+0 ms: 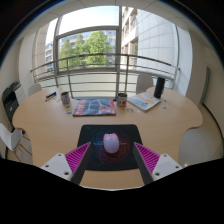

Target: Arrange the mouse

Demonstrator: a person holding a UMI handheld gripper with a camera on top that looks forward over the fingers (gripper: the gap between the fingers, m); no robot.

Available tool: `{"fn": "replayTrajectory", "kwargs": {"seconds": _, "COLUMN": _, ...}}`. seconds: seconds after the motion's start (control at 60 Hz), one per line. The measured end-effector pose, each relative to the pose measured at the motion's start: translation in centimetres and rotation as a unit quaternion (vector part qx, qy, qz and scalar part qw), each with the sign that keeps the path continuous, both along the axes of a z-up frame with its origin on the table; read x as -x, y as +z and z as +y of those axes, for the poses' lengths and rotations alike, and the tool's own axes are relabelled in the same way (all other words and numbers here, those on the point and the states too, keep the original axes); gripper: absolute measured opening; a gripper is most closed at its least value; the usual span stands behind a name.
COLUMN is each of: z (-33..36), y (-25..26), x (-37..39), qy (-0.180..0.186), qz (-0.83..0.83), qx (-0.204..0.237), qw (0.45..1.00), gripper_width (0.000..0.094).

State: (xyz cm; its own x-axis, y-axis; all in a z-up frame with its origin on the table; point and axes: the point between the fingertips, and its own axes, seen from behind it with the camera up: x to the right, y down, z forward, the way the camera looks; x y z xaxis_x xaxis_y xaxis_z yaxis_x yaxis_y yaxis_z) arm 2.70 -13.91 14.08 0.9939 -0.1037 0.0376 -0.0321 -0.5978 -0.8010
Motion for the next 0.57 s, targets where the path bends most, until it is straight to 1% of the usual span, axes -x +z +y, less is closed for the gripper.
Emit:
{"fn": "replayTrajectory", "kwargs": {"seconds": 0.133, "z": -5.6, "y": 2.7, "x": 0.7, "qy": 0.004, "qz": -0.014, "qx": -0.007, "qw": 1.0, "gripper_width": 0.0848}}
{"fn": "replayTrajectory", "kwargs": {"seconds": 0.333, "z": -12.6, "y": 4.1, "x": 2.2, "qy": 0.004, "qz": -0.015, "qx": -0.009, "qw": 1.0, "gripper_width": 0.0846}}
{"fn": "replayTrajectory", "kwargs": {"seconds": 0.483, "z": -15.4, "y": 4.1, "x": 2.9, "qy": 0.006, "qz": -0.014, "qx": -0.005, "qw": 1.0, "gripper_width": 0.0847}}
{"fn": "replayTrajectory", "kwargs": {"seconds": 0.567, "z": -15.8, "y": 4.3, "x": 3.0, "qy": 0.008, "qz": -0.017, "qx": -0.011, "qw": 1.0, "gripper_width": 0.0846}}
